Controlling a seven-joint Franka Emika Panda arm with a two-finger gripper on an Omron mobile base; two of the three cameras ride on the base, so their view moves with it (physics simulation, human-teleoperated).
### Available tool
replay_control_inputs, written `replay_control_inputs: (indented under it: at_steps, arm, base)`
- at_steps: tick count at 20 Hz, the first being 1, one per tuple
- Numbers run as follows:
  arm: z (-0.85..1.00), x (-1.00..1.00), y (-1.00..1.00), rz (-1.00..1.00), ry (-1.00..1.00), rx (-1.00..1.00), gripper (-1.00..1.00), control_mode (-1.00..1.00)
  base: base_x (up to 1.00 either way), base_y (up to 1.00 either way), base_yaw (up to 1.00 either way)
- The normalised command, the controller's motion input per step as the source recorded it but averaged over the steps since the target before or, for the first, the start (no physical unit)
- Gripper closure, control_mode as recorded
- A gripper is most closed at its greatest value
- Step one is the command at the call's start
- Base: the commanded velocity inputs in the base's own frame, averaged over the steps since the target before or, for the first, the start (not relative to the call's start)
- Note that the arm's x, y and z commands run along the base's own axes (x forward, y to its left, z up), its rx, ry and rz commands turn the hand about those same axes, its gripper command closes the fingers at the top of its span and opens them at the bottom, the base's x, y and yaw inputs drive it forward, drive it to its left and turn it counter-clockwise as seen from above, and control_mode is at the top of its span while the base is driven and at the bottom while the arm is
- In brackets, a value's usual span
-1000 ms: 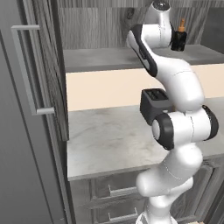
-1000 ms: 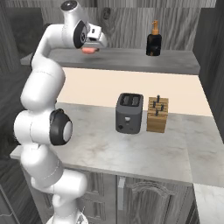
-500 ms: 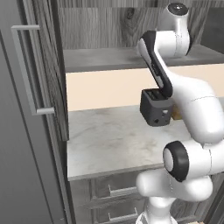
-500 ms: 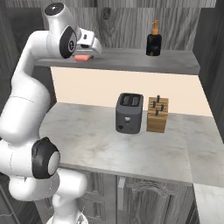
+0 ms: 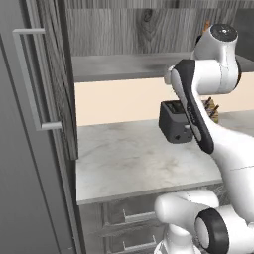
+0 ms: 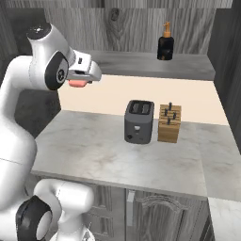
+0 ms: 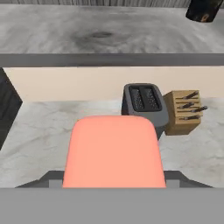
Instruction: Locate and retrieve the bar soap and soap dispenser from the cabinet. Place them next to the sink.
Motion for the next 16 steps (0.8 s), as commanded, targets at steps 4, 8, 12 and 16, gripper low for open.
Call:
replay_control_inputs:
  at_steps: [4, 8, 12, 16]
  arm:
    - [-0.40, -0.74, -0.09, -0.01, 0.08, 0.00, 1.00, -1.00]
    - [-0.32, -0.31, -0.14, -0.05, 0.10, 0.00, 1.00, -1.00]
    - [-0.26, -0.52, -0.05, -0.04, 0.08, 0.00, 1.00, -1.00]
    - [-0.26, -0.62, 0.00, -0.03, 0.07, 0.00, 1.00, -1.00]
  base:
    - [0.00, 0.00, 0.00]
    - [0.00, 0.00, 0.00]
    - [0.00, 0.00, 0.00]
    - [0.00, 0.00, 0.00]
